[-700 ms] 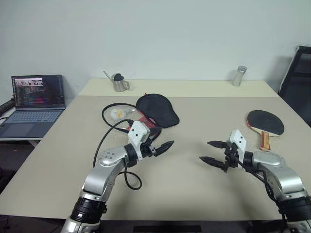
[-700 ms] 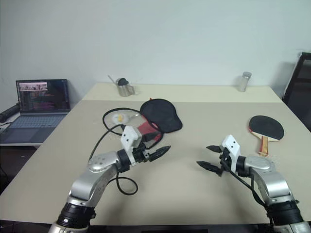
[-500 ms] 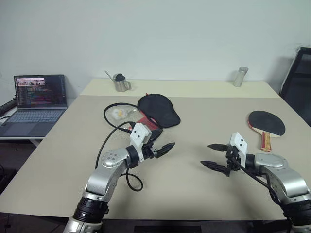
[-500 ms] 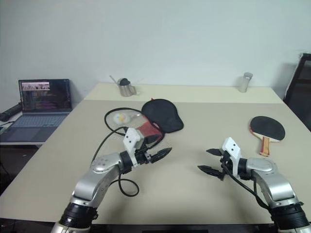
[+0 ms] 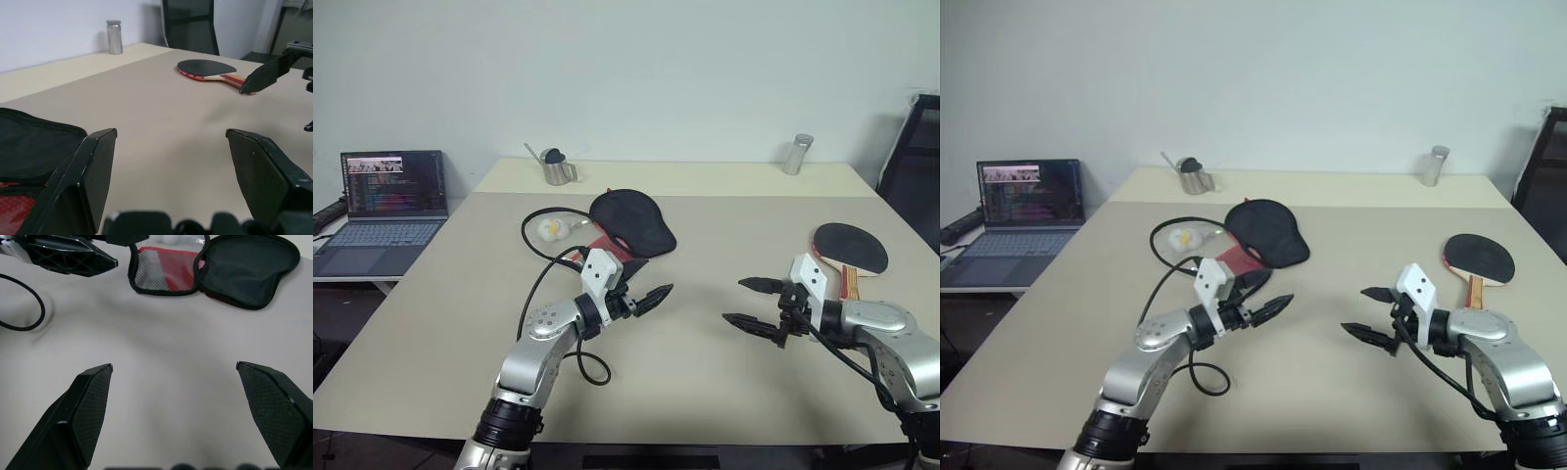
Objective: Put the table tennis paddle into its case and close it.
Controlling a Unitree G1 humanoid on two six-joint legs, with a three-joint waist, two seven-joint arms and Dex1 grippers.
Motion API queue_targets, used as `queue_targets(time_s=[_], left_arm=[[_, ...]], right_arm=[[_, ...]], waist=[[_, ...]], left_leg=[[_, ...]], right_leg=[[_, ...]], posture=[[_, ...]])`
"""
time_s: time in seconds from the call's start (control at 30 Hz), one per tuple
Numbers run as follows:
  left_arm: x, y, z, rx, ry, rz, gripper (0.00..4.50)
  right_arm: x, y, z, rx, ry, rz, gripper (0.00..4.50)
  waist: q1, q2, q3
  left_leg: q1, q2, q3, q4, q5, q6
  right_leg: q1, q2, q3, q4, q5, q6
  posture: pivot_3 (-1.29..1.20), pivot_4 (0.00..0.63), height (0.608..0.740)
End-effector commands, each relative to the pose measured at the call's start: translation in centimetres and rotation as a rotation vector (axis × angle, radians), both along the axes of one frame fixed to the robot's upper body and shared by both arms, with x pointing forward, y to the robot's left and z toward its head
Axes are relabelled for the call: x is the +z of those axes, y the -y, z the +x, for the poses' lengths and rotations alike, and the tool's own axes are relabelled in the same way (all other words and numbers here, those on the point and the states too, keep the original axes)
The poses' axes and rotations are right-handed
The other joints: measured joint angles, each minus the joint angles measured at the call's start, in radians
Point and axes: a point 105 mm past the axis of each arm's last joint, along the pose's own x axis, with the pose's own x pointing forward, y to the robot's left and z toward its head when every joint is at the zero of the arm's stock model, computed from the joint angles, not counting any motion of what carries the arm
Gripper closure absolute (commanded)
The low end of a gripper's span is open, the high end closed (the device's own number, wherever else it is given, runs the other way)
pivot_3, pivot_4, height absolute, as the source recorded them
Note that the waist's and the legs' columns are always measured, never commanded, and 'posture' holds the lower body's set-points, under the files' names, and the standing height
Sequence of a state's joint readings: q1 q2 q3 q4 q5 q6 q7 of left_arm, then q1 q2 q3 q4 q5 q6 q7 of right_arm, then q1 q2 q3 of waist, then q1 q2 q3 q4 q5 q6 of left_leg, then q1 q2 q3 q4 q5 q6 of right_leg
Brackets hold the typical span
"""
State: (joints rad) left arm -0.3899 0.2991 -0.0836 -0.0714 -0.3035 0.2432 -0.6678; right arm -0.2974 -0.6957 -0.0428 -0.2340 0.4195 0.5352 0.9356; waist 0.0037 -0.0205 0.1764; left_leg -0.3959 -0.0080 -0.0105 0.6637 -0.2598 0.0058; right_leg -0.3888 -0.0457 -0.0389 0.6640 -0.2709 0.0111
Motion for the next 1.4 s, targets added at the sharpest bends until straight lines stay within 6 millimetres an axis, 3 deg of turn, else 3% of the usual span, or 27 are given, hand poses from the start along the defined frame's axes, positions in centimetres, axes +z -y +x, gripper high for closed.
queue_targets(time_s=[0.03, 0.23, 0.47, 0.7, 1.1, 1.27, 1.4], left_arm=[[2.1, -3.4, 0.6, 0.143, 0.081, -0.081, 0.6], [1.5, -5.9, 0.3, 0.21, 0.01, -0.162, 0.6], [0.8, -10.6, -0.5, 0.331, -0.085, -0.228, 0.6], [-0.4, -12.2, -0.2, 0.457, -0.172, -0.293, 0.6], [-1.9, -15.4, 3.8, 0.68, -0.323, -0.441, 0.6], [-2.7, -15.9, 5.3, 0.728, -0.38, -0.464, 0.6], [-2.7, -15.2, 6.5, 0.726, -0.425, -0.522, 0.6]], right_arm=[[1.5, -1.9, 0.1, 0.046, 0.074, 0.033, 0.05], [2.6, -2.5, -0.3, 0.091, 0.102, 0.034, 0.05], [5.2, -3.8, -0.1, 0.155, 0.146, 0.043, 0.05], [6.4, -4.2, 0.4, 0.157, 0.185, 0.048, 0.05], [6.1, -4.4, 0.6, 0.15, 0.188, 0.055, 0.05], [6.2, -4.3, 0.5, 0.139, 0.192, 0.057, 0.05], [6.3, -4.2, 0.4, 0.133, 0.195, 0.054, 0.05]], waist=[[-0.003, 0.0, 0.0], [0.001, 0.0, 0.0], [-0.002, -0.001, 0.0], [0.006, -0.002, 0.001], [0.007, -0.002, 0.001], [0.006, -0.002, 0.001], [0.007, -0.003, 0.001]], left_leg=[[0.0, 0.0, 0.0, 0.0, 0.0, 0.0], [-0.001, 0.0, 0.0, 0.0, 0.0, 0.0], [0.0, 0.0, -0.001, 0.0, 0.0, 0.0], [-0.001, 0.0, -0.001, 0.0, 0.0, 0.0], [-0.001, 0.0, -0.001, 0.0, 0.0, 0.0], [-0.001, 0.0, -0.001, 0.0, 0.0, 0.0], [-0.001, 0.0, -0.001, 0.0, 0.0, 0.0]], right_leg=[[0.0, 0.0, 0.0, 0.0, 0.0, 0.0], [0.0, -0.001, 0.0, -0.001, 0.0, 0.0], [0.0, -0.001, -0.001, 0.0, 0.0, 0.0], [0.0, -0.001, -0.001, -0.001, 0.0, 0.0], [0.0, -0.001, -0.001, -0.001, 0.0, 0.0], [0.0, -0.001, -0.001, 0.0, 0.0, 0.0], [0.0, -0.001, -0.002, -0.001, 0.0, 0.0]], posture=[[0.0, 0.15, 0.74], [0.0, 0.15, 0.74], [0.0, 0.15, 0.74], [0.0, 0.15, 0.74], [0.0, 0.15, 0.74], [0.0, 0.15, 0.74], [0.0, 0.15, 0.74]])
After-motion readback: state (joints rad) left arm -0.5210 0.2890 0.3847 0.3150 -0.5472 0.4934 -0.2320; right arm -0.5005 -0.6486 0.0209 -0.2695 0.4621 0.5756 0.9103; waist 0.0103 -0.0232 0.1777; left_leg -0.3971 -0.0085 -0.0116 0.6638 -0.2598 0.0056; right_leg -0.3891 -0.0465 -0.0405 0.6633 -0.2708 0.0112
